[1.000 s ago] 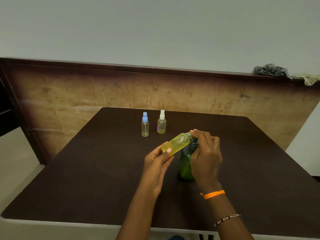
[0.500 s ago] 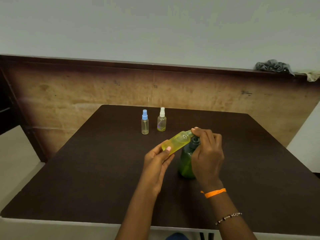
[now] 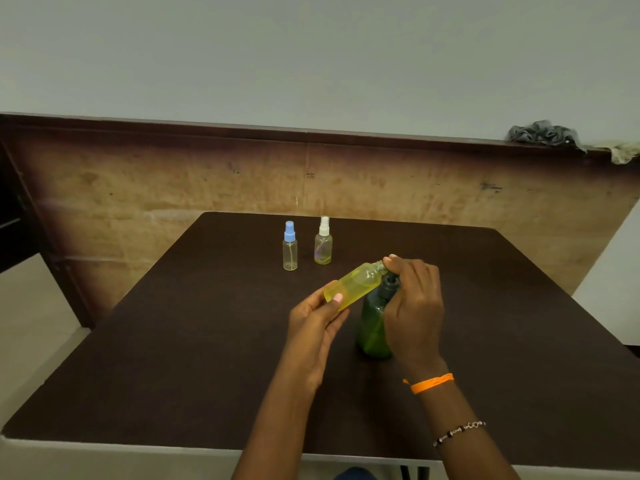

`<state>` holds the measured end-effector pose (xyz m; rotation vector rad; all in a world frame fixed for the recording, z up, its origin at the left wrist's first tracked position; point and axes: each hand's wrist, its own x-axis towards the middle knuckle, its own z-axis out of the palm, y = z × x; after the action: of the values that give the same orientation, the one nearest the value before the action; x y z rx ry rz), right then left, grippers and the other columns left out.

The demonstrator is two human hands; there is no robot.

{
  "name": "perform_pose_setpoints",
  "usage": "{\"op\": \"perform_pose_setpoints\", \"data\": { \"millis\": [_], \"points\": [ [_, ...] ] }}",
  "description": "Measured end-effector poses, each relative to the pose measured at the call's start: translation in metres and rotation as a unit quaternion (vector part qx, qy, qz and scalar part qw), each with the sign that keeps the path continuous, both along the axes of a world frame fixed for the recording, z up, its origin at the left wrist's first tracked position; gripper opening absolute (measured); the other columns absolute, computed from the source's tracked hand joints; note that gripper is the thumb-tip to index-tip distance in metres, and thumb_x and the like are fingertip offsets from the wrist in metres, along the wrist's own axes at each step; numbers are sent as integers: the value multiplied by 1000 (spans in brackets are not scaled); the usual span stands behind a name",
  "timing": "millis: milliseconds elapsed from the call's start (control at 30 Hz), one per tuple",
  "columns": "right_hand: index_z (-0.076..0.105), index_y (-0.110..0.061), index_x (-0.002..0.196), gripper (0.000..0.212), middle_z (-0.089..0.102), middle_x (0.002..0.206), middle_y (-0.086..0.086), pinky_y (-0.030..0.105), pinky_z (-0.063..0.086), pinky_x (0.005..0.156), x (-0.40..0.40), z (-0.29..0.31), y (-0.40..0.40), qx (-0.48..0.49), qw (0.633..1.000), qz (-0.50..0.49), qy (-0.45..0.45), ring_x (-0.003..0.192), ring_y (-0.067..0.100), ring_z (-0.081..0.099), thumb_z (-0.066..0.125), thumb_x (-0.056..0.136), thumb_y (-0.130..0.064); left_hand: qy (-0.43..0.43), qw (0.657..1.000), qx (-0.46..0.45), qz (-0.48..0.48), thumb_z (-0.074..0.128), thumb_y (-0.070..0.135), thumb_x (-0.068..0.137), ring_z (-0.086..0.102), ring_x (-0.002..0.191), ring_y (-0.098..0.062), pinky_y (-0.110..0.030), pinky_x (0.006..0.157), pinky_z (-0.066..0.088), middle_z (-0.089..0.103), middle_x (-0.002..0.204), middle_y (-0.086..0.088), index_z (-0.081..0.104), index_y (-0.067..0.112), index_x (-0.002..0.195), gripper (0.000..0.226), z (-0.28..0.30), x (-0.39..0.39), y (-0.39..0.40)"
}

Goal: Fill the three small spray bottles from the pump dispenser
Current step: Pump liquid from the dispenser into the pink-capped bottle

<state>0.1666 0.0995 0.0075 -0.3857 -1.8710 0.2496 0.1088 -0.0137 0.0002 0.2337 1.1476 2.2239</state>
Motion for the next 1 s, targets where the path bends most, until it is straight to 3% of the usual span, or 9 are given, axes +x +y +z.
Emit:
{"op": "perform_pose_setpoints", "data": {
  "millis": [67, 267, 400, 600, 767, 900, 1000],
  "points": [
    [67, 2, 98, 34, 65, 94, 12, 29, 47, 75, -1, -7, 1, 12, 1000, 1, -5, 93, 22, 51, 36, 83, -2, -10, 1000, -3, 0, 52, 3, 91, 61, 107, -18, -27, 89, 50, 65, 113, -11, 58, 5, 114, 24, -3, 0, 1],
    [68, -3, 83, 34, 64, 79, 7, 30, 47, 56, 3, 15, 4, 42, 998, -32, -47, 86, 18, 47, 35, 81, -9, -10, 1000, 0, 5, 51, 1, 91, 61, 106, -18, -26, 85, 51, 65, 110, -11, 59, 5, 109, 20, 5, 0, 0],
    [67, -6, 78, 34, 62, 75, 3, 25, 40, 57, 2, 26, 4, 44, 996, -46, -67, 84, 17, 42, 33, 75, -10, -6, 1000, 1, 3, 52, 1, 91, 61, 107, -19, -25, 87, 50, 65, 111, -11, 58, 4, 113, 24, 6, 1, 0],
    [69, -7, 99, 40, 66, 93, 1, 26, 44, 59, 3, -1, -2, 6, 999, -33, -41, 86, 17, 47, 33, 83, -9, -10, 1000, 0, -1, 52, 3, 91, 60, 109, -19, -27, 89, 50, 64, 114, -12, 57, 4, 115, 25, -2, 1, 1],
    [69, -7, 91, 36, 64, 84, 2, 32, 47, 54, 2, 6, 0, 14, 997, -47, -53, 83, 19, 45, 34, 84, -9, -14, 1000, 4, 0, 52, 2, 90, 59, 110, -20, -26, 88, 50, 63, 115, -13, 58, 4, 112, 23, 0, 1, 0],
    [69, -8, 82, 38, 63, 78, 1, 29, 41, 54, 3, 22, 1, 16, 996, -53, -63, 83, 17, 41, 32, 76, -10, 8, 1000, 5, 0, 53, 2, 90, 61, 108, -17, -20, 84, 53, 65, 113, -11, 58, 4, 116, 27, 4, 0, -2],
    [69, -8, 88, 40, 64, 84, 0, 29, 44, 55, 4, 18, -1, -8, 998, -38, -55, 85, 16, 42, 30, 78, -11, 6, 1000, 7, 0, 54, 3, 90, 61, 108, -17, -22, 86, 53, 65, 115, -11, 58, 6, 115, 26, 2, 0, -2]
  ]
}}
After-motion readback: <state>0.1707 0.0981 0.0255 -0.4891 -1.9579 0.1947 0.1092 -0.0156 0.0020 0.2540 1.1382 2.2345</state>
